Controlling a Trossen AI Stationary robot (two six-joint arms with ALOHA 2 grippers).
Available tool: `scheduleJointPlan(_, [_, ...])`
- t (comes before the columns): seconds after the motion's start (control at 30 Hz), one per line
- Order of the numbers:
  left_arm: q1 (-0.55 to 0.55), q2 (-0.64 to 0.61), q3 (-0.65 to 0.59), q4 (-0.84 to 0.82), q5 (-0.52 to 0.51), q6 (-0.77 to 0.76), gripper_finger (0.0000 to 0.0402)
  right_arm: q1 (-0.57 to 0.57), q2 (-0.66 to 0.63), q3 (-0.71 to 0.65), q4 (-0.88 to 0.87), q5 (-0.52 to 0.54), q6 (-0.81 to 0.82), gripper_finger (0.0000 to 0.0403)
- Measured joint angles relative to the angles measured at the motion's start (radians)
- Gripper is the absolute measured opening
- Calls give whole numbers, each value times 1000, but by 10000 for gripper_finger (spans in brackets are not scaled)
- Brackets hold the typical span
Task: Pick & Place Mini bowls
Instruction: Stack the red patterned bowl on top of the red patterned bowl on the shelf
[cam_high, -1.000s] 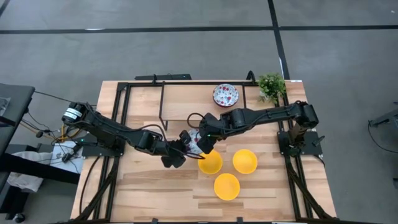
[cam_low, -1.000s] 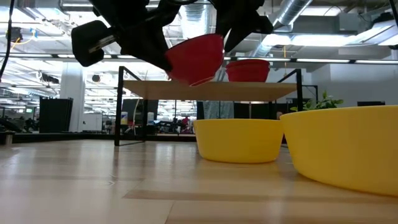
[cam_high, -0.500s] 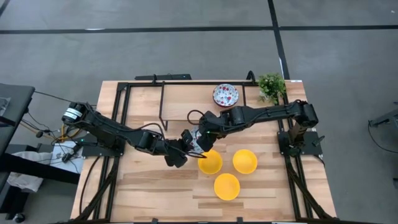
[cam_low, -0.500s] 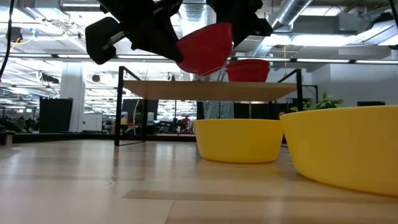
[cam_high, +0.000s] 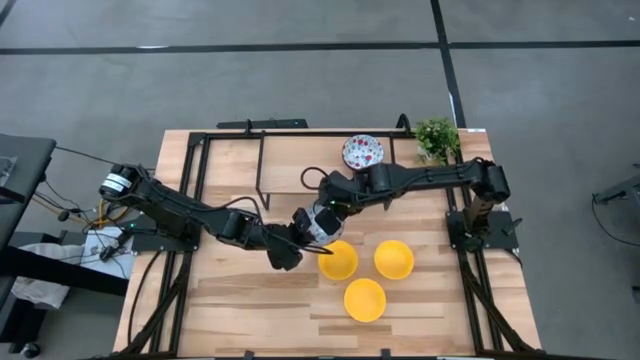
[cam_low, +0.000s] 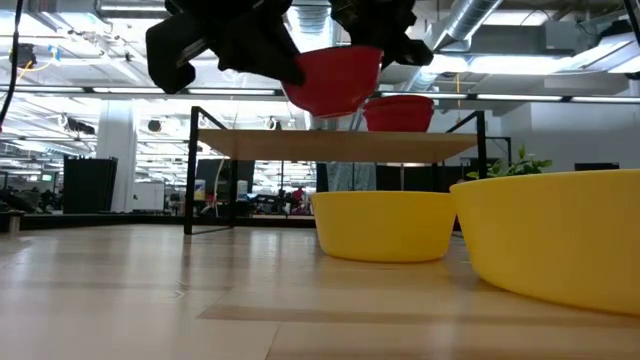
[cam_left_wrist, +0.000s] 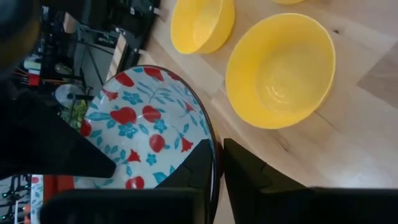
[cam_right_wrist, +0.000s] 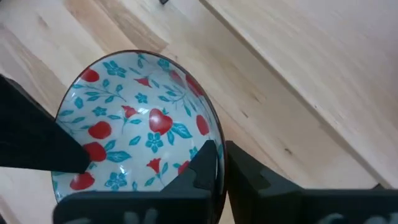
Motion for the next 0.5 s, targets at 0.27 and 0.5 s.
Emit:
scheduleJointPlan(0.27, [-1, -1, 0, 12, -3, -17, 56, -14, 0, -1, -5, -45, -23, 3])
scheduleJointPlan(0.5, [0, -1, -2, 11, -1, -91, 100, -12, 0, -1, -5, -83, -26, 3])
